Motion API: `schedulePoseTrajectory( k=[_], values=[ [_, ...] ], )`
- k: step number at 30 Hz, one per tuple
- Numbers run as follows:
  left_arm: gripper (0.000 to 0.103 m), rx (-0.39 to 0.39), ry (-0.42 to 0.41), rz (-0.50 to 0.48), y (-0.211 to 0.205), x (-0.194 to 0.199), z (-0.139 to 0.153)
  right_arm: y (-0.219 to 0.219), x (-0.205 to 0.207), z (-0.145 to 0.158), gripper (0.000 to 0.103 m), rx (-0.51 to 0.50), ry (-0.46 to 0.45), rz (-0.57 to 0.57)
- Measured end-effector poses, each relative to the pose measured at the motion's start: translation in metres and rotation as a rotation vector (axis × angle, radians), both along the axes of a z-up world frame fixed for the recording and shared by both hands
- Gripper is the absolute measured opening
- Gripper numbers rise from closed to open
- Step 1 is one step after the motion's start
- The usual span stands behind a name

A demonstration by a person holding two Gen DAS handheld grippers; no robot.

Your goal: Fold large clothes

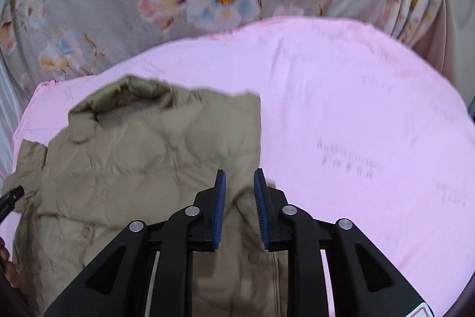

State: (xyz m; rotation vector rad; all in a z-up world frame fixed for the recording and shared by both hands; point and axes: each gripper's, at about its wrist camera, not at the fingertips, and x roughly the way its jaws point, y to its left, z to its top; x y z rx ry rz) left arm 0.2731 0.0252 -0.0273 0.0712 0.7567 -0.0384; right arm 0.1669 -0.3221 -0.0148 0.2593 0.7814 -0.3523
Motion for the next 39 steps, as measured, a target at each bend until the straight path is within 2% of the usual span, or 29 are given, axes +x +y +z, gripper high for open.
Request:
schedulePoseTrajectory(
  k=[2,4,6,9,11,16,20,23,25,29,32,37,39],
  values=[
    [0.047,-0.017,-0.009,-0.024,-0.015,0.014,0.010,0.006,0.022,0.008,0.023,0.012,-0.015,0.040],
    [0.054,0.008,-0.005,-0.058,-0.037,0.030,0.005,0.016,0.048,0.005,0.023,0.011,-0.025,0.076],
    [0.056,0.044,0.037,-0.083,-0.060,0.049,-0.019,0.026,0.070,-0.008,0.025,0.006,-0.001,0.120],
    [0.057,0.061,0.107,-0.090,-0.070,0.061,-0.060,0.040,0.092,-0.049,0.025,0.008,0.083,0.188],
    [0.060,0.084,0.050,-0.085,-0.072,0.052,-0.071,0.049,0.089,-0.072,0.026,-0.015,0.112,0.208],
    [0.064,0.122,0.035,-0.068,-0.079,0.050,-0.073,0.047,0.084,-0.073,0.026,-0.005,0.099,0.194],
    [0.072,0.126,0.043,-0.045,-0.076,0.054,-0.074,0.044,0.086,-0.074,0.026,0.007,0.098,0.191],
    [0.076,0.088,0.051,-0.035,-0.070,0.053,-0.074,0.045,0.086,-0.076,0.026,0.011,0.100,0.187],
    [0.080,0.033,0.052,-0.045,-0.063,0.053,-0.071,0.045,0.086,-0.076,0.026,0.011,0.101,0.186],
    [0.081,-0.119,0.042,-0.021,-0.021,0.040,-0.045,0.048,0.081,-0.069,0.029,-0.019,0.099,0.157],
    [0.092,-0.197,-0.003,0.046,0.042,0.027,-0.016,0.063,0.055,-0.051,0.041,-0.032,0.075,0.167],
    [0.092,-0.182,-0.001,0.276,0.165,0.038,0.004,0.097,0.006,-0.038,0.053,-0.047,0.045,0.210],
    [0.092,-0.216,0.040,0.384,0.220,0.050,0.000,0.106,-0.007,-0.039,0.055,-0.036,0.050,0.225]
  ],
)
